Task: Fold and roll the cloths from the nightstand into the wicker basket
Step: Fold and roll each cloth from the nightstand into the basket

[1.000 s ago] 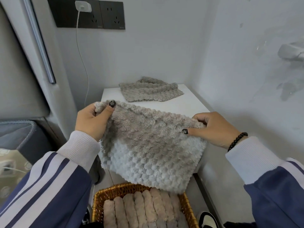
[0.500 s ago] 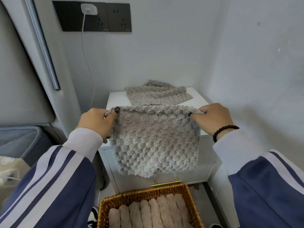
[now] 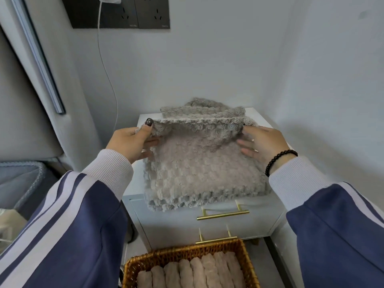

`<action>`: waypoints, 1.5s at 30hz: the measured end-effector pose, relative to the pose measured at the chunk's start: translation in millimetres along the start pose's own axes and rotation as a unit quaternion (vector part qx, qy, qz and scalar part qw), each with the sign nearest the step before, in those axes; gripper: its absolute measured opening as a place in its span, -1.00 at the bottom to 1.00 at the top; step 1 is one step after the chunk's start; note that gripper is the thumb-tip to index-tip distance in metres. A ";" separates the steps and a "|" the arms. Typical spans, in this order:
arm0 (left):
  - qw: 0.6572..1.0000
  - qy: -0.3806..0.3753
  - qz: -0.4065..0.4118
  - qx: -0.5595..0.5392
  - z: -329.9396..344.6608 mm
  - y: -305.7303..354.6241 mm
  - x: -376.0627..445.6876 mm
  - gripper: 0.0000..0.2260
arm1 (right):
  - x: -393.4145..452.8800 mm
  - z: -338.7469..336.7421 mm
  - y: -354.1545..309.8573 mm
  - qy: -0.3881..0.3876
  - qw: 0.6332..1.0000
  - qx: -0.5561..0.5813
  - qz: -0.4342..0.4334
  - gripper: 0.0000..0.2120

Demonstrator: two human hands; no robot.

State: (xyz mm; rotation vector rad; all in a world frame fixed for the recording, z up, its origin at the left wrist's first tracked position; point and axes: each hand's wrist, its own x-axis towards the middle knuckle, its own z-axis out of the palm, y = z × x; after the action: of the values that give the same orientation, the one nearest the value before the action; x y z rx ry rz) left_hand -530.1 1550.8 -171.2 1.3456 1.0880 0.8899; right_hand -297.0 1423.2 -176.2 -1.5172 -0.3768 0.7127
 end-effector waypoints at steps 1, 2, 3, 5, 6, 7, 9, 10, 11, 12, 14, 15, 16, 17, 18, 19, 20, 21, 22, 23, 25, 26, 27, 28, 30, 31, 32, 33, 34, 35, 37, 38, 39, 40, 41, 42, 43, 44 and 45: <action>1.000 0.004 0.006 -0.012 0.8 0.1 1.1 -0.73 | 2.1 -0.4 1.0 -0.004 0.999 0.032 -0.004 -0.70; 1.000 0.008 0.011 -0.019 1.8 0.9 2.7 -0.78 | 2.4 0.4 0.2 -0.012 0.998 0.069 -0.005 -0.83; 0.999 0.011 0.013 -0.030 3.6 2.2 3.6 -0.82 | 4.3 1.6 -0.5 -0.016 0.994 0.110 -0.006 -0.94; 0.997 0.014 0.002 -0.072 5.1 5.4 5.6 -0.83 | 6.1 2.2 -4.4 -0.021 0.984 0.175 -0.014 -0.94; 0.995 0.014 -0.005 -0.097 4.7 7.2 6.7 -0.81 | 6.5 1.3 -6.0 -0.025 0.978 0.205 -0.018 -0.91; 0.993 0.012 -0.009 -0.114 3.9 8.8 7.8 -0.79 | 8.9 -0.2 -6.8 -0.031 0.972 0.230 -0.018 -0.83; 0.992 0.012 -0.003 -0.122 2.7 10.7 8.0 -0.77 | 11.1 -2.8 -9.0 -0.038 0.968 0.248 -0.012 -0.62; 0.992 0.020 0.004 -0.122 2.6 10.8 7.7 -0.81 | 10.0 -3.5 -9.7 -0.031 0.970 0.241 -0.007 -0.57; 0.992 0.030 0.012 -0.119 2.3 9.8 7.3 -0.87 | 11.5 -4.0 -8.4 -0.018 0.973 0.229 -0.006 -0.59; 0.993 0.036 0.020 -0.106 2.1 8.6 5.9 -0.92 | 11.6 -4.9 -7.0 -0.004 0.976 0.217 -0.007 -0.67; 0.997 0.028 0.028 -0.071 1.5 5.0 3.5 -0.92 | 11.8 -6.7 -1.5 0.012 0.983 0.182 -0.010 -0.85; 0.998 0.018 0.026 -0.059 1.6 3.9 2.0 -0.89 | 11.3 -8.6 1.1 0.019 0.989 0.147 -0.010 -0.88; 0.998 0.010 0.021 -0.052 1.3 3.4 0.5 -0.86 | 10.8 -10.7 3.3 0.020 0.994 0.108 -0.008 -0.87; 0.999 0.005 0.014 -0.050 1.4 3.9 -1.6 -0.83 | 9.1 -13.2 4.9 0.021 0.997 0.075 -0.008 -0.84; 0.999 0.005 0.010 -0.045 1.2 4.9 -3.7 -0.81 | 7.1 -15.1 5.6 0.019 0.998 0.053 -0.007 -0.82; 0.999 0.007 0.008 -0.037 0.7 5.8 -5.1 -0.80 | 5.9 -17.1 6.1 0.018 0.999 0.041 -0.007 -0.80; 1.000 0.007 0.008 -0.022 -0.1 6.4 -6.1 -0.79 | 4.1 -18.9 6.1 0.017 1.000 0.025 -0.008 -0.79; 1.000 0.005 0.007 -0.005 -1.6 5.9 -6.7 -0.78 | 4.1 -20.2 6.8 0.016 1.000 0.004 -0.008 -0.78; 1.000 -0.001 0.004 0.013 -3.3 5.4 -7.7 -0.78 | 3.6 -21.4 7.5 0.013 1.000 -0.018 -0.007 -0.77; 0.999 -0.008 -0.003 0.032 -5.0 4.3 -9.4 -0.77 | 3.1 -22.3 8.3 0.011 0.999 -0.039 -0.005 -0.77; 0.997 -0.029 -0.021 0.064 -7.3 1.0 -12.0 -0.72 | 3.5 -24.3 11.4 0.006 0.996 -0.084 0.008 -0.77; 0.996 -0.040 -0.028 0.076 -8.0 -1.1 -13.5 -0.68 | 2.9 -25.6 12.8 0.001 0.993 -0.114 0.014 -0.76; 0.994 -0.050 -0.032 0.088 -9.0 -3.3 -15.3 -0.65 | 2.6 -26.8 14.1 -0.004 0.989 -0.150 0.018 -0.77; 0.992 -0.057 -0.035 0.104 -9.7 -5.7 -17.0 -0.61 | 2.2 -28.1 15.1 -0.007 0.982 -0.186 0.018 -0.77; 0.987 -0.065 -0.039 0.139 -10.6 -10.9 -19.3 -0.55 | 3.1 -31.4 15.8 -0.012 0.969 -0.247 0.011 -0.77; 0.985 -0.070 -0.040 0.153 -10.9 -13.3 -20.3 -0.53 | 3.0 -32.5 14.9 -0.013 0.963 -0.268 0.007 -0.77; 0.982 -0.078 -0.040 0.165 -11.1 -15.8 -21.0 -0.51 | 2.3 -33.4 13.9 -0.014 0.958 -0.286 -0.001 -0.77; 0.979 -0.086 -0.037 0.178 -11.5 -18.5 -21.3 -0.50 | 1.3 -34.2 12.3 -0.016 0.953 -0.304 -0.012 -0.77; 0.975 -0.091 -0.028 0.200 -11.6 -20.6 -21.2 -0.49 | 0.2 -34.8 10.9 -0.016 0.946 -0.322 -0.025 -0.77; 0.970 -0.094 -0.018 0.224 -11.6 -22.0 -21.2 -0.47 | -0.8 -35.5 9.6 -0.016 0.940 -0.339 -0.040 -0.77; 0.963 -0.096 0.000 0.252 -12.3 -22.9 -21.7 -0.46 | -2.6 -36.7 7.8 -0.017 0.928 -0.366 -0.063 -0.76; 0.962 -0.096 0.003 0.257 -13.1 -23.0 -21.6 -0.46 | -3.4 -36.9 7.4 -0.017 0.922 -0.381 -0.071 -0.76; 0.960 -0.096 0.007 0.263 -13.3 -23.1 -21.0 -0.46 | -4.4 -37.0 6.9 -0.016 0.916 -0.394 -0.075 -0.76; 0.957 -0.095 0.010 0.273 -13.9 -23.6 -20.0 -0.45 | -5.0 -37.4 6.9 -0.015 0.910 -0.406 -0.078 -0.76; 0.953 -0.095 0.013 0.287 -14.1 -23.8 -19.1 -0.45 | -5.3 -38.0 7.2 -0.016 0.906 -0.416 -0.079 -0.75; 0.949 -0.097 0.016 0.300 -14.6 -24.0 -17.7 -0.45 | -5.5 -38.1 7.5 -0.018 0.901 -0.426 -0.080 -0.75; 0.944 -0.099 0.017 0.313 -14.7 -24.1 -16.7 -0.46 | -5.5 -38.5 7.8 -0.022 0.896 -0.436 -0.080 -0.75; 0.940 -0.096 0.017 0.326 -15.4 -23.9 -15.3 -0.47 | -5.9 -38.6 7.8 -0.024 0.892 -0.445 -0.078 -0.76; 0.933 -0.084 0.020 0.350 -16.5 -22.4 -14.8 -0.51 | -5.4 -38.7 8.0 -0.025 0.888 -0.453 -0.078 -0.77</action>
State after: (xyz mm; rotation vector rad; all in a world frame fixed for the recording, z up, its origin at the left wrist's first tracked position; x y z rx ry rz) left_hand -552.3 1540.2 -190.8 1.9907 1.3037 0.3985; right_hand -278.0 1389.3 -184.8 -2.3087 -0.9513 0.4497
